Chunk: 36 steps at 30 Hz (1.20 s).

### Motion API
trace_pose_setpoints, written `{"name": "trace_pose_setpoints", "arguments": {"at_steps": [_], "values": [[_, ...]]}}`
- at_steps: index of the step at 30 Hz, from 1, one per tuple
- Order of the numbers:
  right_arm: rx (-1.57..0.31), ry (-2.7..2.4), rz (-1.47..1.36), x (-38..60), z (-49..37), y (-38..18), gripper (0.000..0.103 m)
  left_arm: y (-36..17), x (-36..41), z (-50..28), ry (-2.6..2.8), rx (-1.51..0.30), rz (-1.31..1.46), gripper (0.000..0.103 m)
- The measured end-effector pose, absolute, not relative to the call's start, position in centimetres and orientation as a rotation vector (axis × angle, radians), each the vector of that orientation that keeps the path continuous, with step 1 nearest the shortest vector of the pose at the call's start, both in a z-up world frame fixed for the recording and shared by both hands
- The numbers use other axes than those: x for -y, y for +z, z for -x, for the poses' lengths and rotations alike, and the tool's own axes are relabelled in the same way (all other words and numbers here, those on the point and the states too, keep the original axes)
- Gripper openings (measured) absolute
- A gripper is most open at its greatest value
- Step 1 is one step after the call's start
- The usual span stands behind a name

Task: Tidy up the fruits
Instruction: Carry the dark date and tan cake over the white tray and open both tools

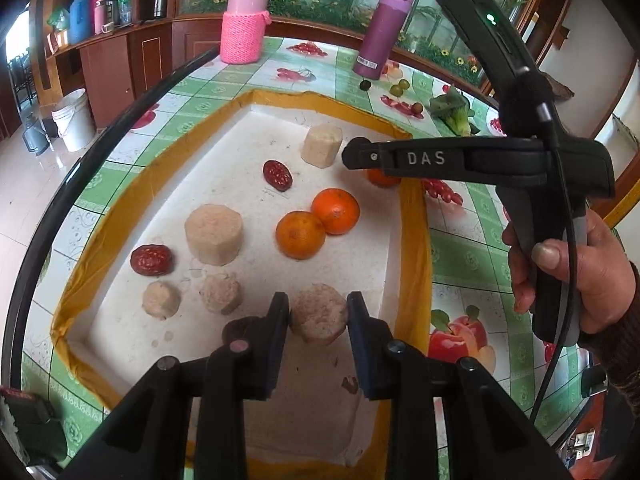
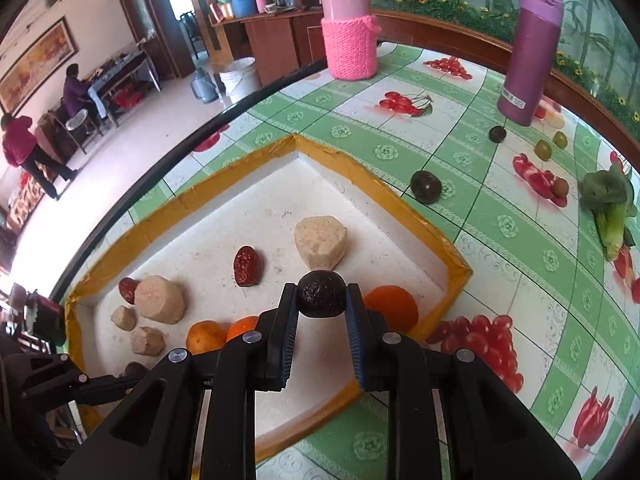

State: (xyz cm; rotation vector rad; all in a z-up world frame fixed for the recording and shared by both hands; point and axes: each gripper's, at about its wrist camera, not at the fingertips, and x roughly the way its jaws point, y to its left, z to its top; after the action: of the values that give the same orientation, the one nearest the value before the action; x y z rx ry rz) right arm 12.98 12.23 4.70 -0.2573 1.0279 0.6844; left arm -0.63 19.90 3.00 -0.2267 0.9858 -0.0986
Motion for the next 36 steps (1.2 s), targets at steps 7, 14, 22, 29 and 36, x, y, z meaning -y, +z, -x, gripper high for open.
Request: {"name": "trace_pose_setpoints", "arguments": {"at_steps": [7,14,22,29,36], "values": [[-1.051,0.71,0.334,-13.4,-13.4,3.1,0.023,2.0,-19.8,-0.4,-0.088,-1.02,0.199,0.033],[-1.045,0.736,0.38,-14.0,-13.3,2.8,0.023,1.5,-19.2,-1.0,-0.078,-1.031,0.17,0.033],[-1.044,0.736,0.393,-14.0,-12.9,2.6,0.023,1.9,-18.9,-0.7,-0.07,-1.018,0.155,0.048],[-1.045,0.703,0.38,-13.0,-12.3,3.2,0.025,2.5,-19.0,0.3,-0.05,-0.999,0.132,0.053],[-1.006,0.677,0.354,-11.6,-10.8,5.1,0.032,3.6,-20.0,1.9,0.001,-0.973,0.148,0.061]]}}
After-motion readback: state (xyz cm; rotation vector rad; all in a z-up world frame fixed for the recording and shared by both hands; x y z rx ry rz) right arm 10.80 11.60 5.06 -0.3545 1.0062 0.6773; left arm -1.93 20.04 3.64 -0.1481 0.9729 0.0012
